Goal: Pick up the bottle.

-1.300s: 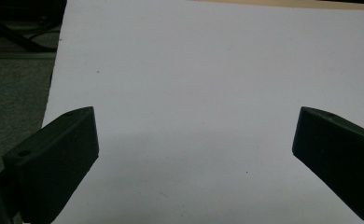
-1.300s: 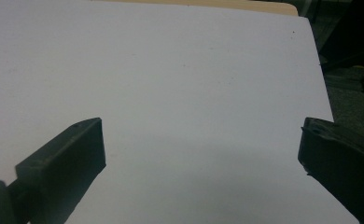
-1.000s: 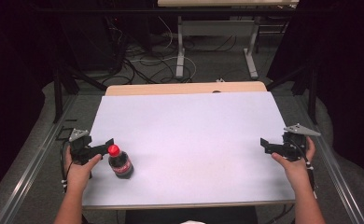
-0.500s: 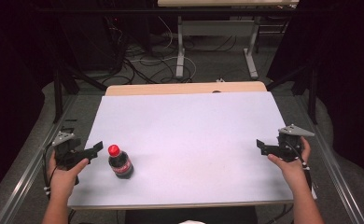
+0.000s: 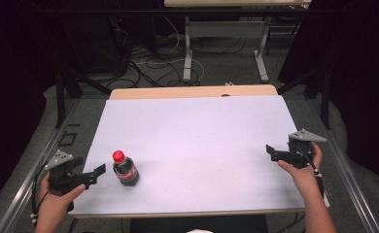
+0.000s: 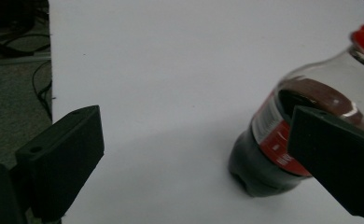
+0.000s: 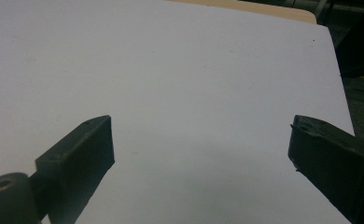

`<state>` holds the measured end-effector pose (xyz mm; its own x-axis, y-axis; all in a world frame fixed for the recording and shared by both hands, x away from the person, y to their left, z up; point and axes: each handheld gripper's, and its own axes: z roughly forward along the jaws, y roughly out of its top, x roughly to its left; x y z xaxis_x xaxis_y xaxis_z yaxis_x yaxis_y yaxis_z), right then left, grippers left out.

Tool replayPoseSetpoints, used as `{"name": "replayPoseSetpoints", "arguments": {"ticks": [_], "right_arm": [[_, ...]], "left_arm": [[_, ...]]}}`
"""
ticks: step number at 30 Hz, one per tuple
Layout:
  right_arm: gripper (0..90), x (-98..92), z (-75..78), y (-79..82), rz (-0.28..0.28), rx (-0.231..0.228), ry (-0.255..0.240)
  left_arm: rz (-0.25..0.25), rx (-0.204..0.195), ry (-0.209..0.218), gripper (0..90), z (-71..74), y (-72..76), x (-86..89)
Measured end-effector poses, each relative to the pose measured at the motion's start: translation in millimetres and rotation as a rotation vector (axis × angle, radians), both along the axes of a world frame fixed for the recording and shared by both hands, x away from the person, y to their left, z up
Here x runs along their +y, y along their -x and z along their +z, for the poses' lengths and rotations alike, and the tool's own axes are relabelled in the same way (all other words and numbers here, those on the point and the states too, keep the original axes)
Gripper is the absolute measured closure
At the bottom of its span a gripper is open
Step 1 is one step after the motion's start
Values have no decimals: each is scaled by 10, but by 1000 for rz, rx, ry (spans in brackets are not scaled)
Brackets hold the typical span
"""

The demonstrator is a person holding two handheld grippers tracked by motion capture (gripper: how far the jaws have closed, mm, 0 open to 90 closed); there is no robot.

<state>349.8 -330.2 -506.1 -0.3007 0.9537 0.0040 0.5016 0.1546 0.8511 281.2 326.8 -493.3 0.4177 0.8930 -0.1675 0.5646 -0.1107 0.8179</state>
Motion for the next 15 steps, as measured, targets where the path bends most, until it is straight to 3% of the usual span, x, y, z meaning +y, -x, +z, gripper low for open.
{"name": "replayPoseSetpoints", "arguments": {"ticks": [3,6,9,15], "right_arm": [[68,0,6,-2,7,-4,0],[68,17,4,-4,16,0,-9],[69,26,-2,-9,12,-3,0],[69,10,-15,-18,17,6,-6]], "left_arm": [[-35,3,-16,38,-40,62,-92],[-74,-1,-4,29,-92,83,-173],[-102,17,-2,5,-148,61,-251],[-139,13,-8,4,-178,2,-393]]}}
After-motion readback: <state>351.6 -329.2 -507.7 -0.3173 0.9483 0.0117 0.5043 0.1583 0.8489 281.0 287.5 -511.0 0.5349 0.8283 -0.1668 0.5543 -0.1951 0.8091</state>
